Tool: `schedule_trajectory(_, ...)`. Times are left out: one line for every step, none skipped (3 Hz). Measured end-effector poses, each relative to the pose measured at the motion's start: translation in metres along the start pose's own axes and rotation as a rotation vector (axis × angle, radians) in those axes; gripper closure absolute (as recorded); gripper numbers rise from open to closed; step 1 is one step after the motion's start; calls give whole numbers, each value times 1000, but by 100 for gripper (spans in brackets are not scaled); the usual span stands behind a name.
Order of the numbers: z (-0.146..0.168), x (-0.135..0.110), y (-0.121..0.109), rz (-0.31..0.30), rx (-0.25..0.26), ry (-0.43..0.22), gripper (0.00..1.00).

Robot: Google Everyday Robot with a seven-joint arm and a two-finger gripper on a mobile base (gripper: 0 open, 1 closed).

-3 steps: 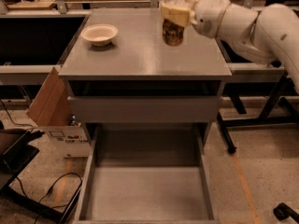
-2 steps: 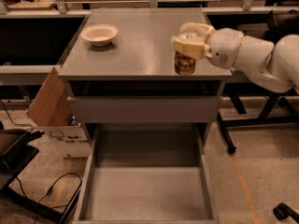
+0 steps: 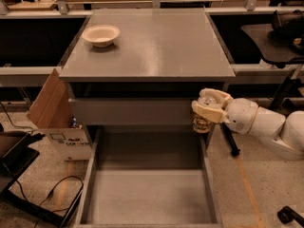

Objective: Place orange can into middle drawer

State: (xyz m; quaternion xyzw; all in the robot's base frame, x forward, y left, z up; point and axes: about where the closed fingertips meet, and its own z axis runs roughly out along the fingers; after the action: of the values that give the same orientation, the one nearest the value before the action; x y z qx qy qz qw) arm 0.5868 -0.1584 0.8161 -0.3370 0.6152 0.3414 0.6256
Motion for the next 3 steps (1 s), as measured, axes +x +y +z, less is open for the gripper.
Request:
schedule_trajectory(-1, 5, 1, 8, -1, 0, 100)
schedule_trajectory(6, 17, 2, 25, -9, 17, 100)
schedule_trajectory(17, 60, 17, 55, -45, 17, 100)
